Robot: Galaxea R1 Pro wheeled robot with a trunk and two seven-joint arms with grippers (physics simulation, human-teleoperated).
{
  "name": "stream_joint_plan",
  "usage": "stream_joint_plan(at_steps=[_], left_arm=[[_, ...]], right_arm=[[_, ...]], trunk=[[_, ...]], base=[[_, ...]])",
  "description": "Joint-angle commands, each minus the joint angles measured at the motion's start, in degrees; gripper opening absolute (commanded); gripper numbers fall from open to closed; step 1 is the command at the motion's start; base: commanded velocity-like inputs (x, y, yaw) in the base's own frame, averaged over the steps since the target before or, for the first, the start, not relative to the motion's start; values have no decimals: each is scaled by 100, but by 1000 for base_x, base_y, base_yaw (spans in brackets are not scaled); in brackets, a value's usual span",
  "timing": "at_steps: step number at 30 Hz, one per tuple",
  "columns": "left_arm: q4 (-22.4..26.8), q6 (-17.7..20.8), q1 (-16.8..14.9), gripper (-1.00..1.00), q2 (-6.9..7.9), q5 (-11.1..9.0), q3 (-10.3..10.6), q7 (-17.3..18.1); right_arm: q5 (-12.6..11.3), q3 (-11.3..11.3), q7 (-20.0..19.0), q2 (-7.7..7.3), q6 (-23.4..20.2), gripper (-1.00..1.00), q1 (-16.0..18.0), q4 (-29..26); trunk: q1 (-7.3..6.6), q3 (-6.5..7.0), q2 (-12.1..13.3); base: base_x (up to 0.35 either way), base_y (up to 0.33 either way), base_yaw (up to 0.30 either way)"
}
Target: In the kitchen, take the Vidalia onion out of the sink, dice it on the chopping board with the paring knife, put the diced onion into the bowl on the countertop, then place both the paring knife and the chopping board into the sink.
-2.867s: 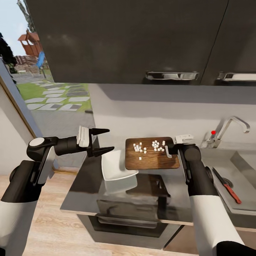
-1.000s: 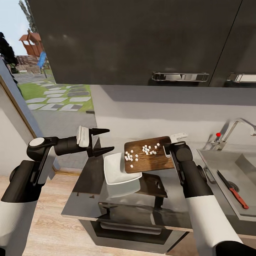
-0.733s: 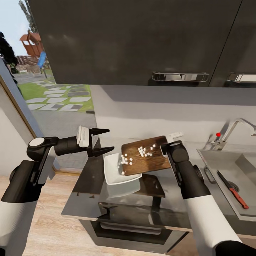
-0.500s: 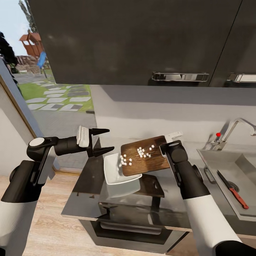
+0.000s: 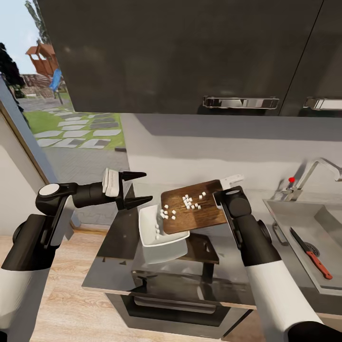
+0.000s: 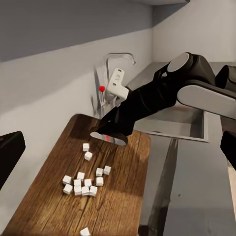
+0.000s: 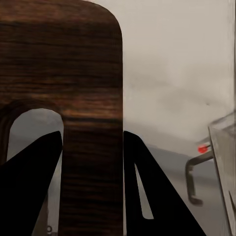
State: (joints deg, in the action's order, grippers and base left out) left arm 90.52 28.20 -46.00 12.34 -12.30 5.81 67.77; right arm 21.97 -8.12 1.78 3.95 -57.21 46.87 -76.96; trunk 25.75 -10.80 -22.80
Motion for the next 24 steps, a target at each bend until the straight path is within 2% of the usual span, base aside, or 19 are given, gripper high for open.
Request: stream_joint_plan(at_steps=[1,20,24], left_arm=[[0,56,-6,100,5,-36,8,0],[0,58,-7,100,5,-36,8,0],[0,57,-8,100,5,-36,8,0]], right_arm=[[-9,-6,16,2,-27,-100,6,-32],[-9,-299,26,24,-27,-100,6,-295],[-11,-367,306,26,-22,-100,6,-381]], trunk=[[4,-12,-12],[4,-12,-12],[4,-12,-12]], base=[[0,0,0],[0,0,0],[0,0,0]])
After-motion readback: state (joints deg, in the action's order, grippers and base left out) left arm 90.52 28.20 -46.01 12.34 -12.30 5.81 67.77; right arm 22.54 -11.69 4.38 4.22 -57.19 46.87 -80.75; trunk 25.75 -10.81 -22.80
